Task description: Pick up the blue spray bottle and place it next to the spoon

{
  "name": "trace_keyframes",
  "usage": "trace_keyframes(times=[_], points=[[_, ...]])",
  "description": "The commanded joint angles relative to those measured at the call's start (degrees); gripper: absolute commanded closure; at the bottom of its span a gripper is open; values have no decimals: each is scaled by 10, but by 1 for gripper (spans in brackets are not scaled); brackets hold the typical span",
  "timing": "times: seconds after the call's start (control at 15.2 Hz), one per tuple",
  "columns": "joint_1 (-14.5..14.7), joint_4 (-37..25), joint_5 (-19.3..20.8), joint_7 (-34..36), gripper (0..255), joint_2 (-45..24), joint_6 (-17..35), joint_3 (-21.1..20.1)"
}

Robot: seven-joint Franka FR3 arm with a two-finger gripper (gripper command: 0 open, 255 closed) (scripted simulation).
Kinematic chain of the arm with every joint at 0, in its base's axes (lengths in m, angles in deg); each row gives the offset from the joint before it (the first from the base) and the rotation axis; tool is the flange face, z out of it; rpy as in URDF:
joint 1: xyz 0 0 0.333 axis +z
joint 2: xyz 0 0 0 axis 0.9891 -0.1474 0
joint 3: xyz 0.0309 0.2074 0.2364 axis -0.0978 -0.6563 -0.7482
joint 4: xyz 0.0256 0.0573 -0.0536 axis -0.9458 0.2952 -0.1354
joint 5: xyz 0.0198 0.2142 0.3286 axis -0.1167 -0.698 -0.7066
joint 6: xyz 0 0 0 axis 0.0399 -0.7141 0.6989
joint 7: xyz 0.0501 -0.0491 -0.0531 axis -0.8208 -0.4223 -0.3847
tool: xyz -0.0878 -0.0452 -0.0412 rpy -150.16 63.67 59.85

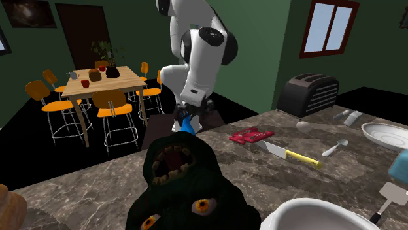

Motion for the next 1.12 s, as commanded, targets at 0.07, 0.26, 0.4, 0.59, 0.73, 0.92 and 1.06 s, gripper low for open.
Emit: trace_keyframes(times=[0.07,0.26,0.4,0.59,0.73,0.92,1.06], points=[[6,7,4,-19,0,-38,8,-3],[5,28,7,-18,0,-40,32,-1],[3,42,9,-17,0,-42,48,0],[2,59,12,-16,0,-46,69,2],[2,59,12,-16,0,-46,69,2],[2,59,12,-16,0,-46,69,2],[2,59,12,-16,0,-46,69,2]])
